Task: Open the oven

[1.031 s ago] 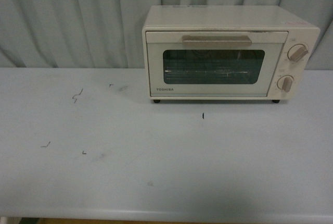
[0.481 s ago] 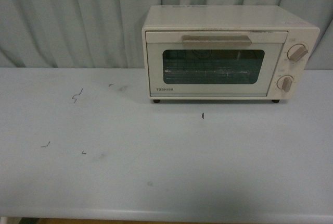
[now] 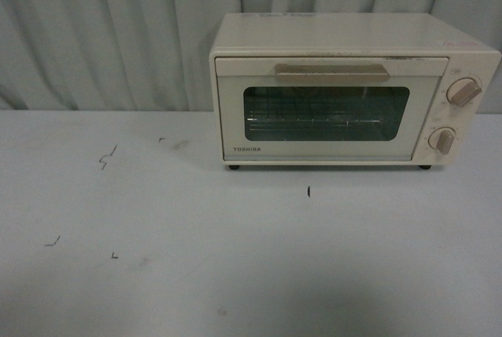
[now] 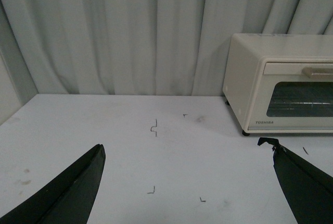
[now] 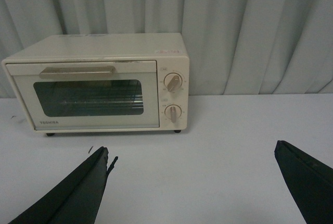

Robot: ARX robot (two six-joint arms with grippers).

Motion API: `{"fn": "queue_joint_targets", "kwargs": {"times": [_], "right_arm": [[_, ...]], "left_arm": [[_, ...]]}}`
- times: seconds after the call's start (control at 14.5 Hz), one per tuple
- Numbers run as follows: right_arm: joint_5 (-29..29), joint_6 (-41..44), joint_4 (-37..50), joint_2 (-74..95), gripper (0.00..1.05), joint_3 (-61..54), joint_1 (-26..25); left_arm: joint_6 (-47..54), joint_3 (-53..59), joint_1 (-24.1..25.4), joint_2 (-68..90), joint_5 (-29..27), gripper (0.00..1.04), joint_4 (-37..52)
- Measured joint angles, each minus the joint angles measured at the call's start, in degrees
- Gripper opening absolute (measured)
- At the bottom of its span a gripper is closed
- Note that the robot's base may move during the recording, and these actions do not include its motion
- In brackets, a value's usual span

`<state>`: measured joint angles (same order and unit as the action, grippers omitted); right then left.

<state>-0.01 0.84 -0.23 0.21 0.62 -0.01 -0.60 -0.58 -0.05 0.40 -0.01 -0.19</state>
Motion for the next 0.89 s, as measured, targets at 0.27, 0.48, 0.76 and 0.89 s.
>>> {"fn": "queue_joint_targets", "kwargs": {"times": [0.27, 0.48, 0.76, 0.89], "right_arm": [[0.0, 0.0, 0.0, 0.0, 0.98, 0.0, 0.0], [0.0, 0.0, -0.3, 0.1, 0.98, 0.0, 0.0], [0.0, 0.0, 0.0, -0.1, 0.98, 0.0, 0.0], [0.0, 0.0, 0.0, -0.1, 0.98, 0.0, 0.0]], "left_arm": [[0.0, 0.0, 0.0, 0.0, 0.0, 0.98, 0.0], [0.0, 0.0, 0.0, 0.0, 0.0, 0.98, -0.3], [0.0, 0.0, 0.0, 0.0, 0.0, 0.98, 0.0], [0.0, 0.0, 0.0, 0.0, 0.0, 0.98, 0.0]]}}
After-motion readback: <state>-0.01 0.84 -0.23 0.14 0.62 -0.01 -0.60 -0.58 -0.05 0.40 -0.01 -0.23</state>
